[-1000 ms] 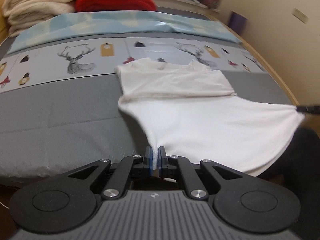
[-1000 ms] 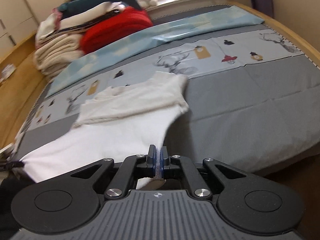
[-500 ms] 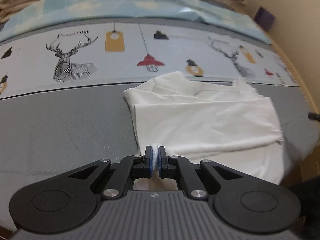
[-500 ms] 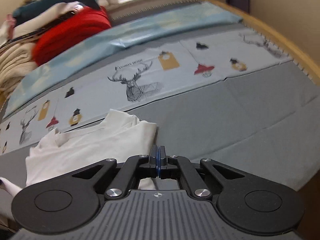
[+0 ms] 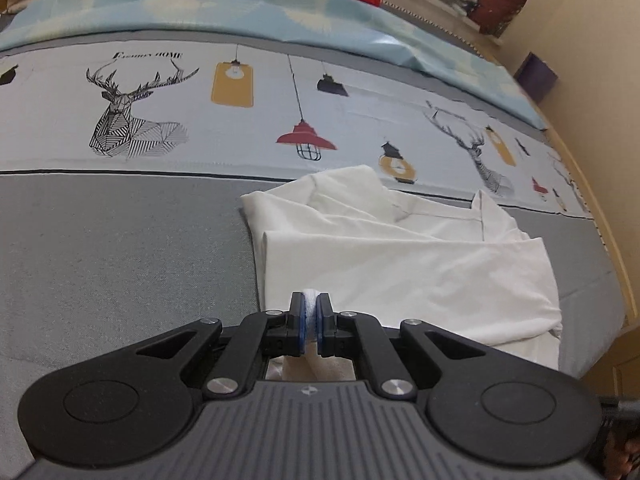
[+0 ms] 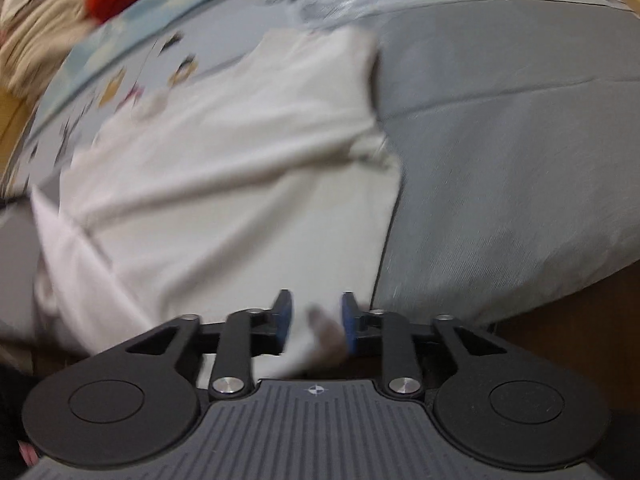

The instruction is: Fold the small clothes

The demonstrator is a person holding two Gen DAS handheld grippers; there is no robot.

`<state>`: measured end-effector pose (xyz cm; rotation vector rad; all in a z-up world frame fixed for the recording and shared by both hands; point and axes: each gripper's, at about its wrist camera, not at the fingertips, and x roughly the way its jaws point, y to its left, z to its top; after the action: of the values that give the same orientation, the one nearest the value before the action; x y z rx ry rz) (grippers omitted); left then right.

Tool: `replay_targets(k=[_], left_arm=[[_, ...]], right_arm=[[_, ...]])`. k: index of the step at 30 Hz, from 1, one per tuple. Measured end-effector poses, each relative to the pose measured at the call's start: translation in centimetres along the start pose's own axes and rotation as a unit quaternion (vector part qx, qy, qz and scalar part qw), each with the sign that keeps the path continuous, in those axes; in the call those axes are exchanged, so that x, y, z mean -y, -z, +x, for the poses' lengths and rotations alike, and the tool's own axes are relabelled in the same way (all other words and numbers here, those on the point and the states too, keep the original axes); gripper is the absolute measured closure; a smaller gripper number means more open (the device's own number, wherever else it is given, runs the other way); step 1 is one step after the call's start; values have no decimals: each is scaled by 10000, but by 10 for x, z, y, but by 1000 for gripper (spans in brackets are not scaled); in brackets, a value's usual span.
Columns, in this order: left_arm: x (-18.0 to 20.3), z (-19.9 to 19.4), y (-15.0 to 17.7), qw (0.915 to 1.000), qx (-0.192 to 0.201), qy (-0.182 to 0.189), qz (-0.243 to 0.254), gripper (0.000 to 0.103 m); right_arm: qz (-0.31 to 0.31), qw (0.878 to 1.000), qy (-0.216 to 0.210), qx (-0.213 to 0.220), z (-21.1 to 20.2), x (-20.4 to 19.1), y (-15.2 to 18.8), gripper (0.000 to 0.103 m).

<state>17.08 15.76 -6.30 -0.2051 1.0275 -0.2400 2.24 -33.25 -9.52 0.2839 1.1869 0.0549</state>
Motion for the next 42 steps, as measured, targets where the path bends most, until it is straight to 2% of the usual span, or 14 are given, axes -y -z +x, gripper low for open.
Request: replay_targets(k=[2, 10, 12, 15, 16, 22, 27, 29, 31, 33, 34, 36, 38, 42], left_arm=[[3, 4, -2, 10000, -40, -21, 76, 98], [2, 7, 2, 9998, -70, -80, 184, 98], [-2, 6, 4, 9998, -74, -94, 169, 98], [-7, 5, 5, 9998, -78, -99, 126, 98], [-8, 5, 6, 9999, -75, -93, 111, 98], [-10, 4, 9, 9996, -169, -34, 209, 98], [-21, -1, -4, 9999, 4, 115, -22, 98], [-35, -1, -15, 9983, 250, 14, -535, 98], [-43, 3, -20, 9951, 330, -284, -888, 98], [-48, 6, -21, 9937, 219, -190, -1086, 97], [-48, 5, -20, 9932, 239, -153, -1128, 97], [-50, 2, -18, 9934, 286, -200, -1092, 97], [-54, 4, -15, 9941, 197, -214, -1042, 96], [-60, 8, -12, 9944, 30, -329, -1004, 87]], right_arm=[[-95, 9998, 71, -128, 7, 3, 9, 56], [3, 9999, 102, -96, 34, 10, 24, 49], [-73, 9998, 85, -158, 33, 6, 26, 54], [-244, 9995, 51, -208, 32, -2, 25, 77], [-302, 9992, 65, -239, 32, -3, 24, 92], [-254, 9972, -145, -682, 13, -5, 6, 96], [27, 9896, -913, -1114, -16, 0, -60, 97], [537, 9877, -1206, -840, -21, 14, -109, 97], [1351, 9810, -1380, -168, -19, 37, -159, 98], [2098, 9701, -977, 733, -15, 61, -192, 96], [2281, 9678, -566, 908, -10, 69, -201, 93], [2076, 9721, -276, 1056, -2, 69, -205, 93], [1338, 9851, -303, 1033, 7, 56, -193, 93], [-221, 9972, -696, -175, 33, 22, -161, 89]])
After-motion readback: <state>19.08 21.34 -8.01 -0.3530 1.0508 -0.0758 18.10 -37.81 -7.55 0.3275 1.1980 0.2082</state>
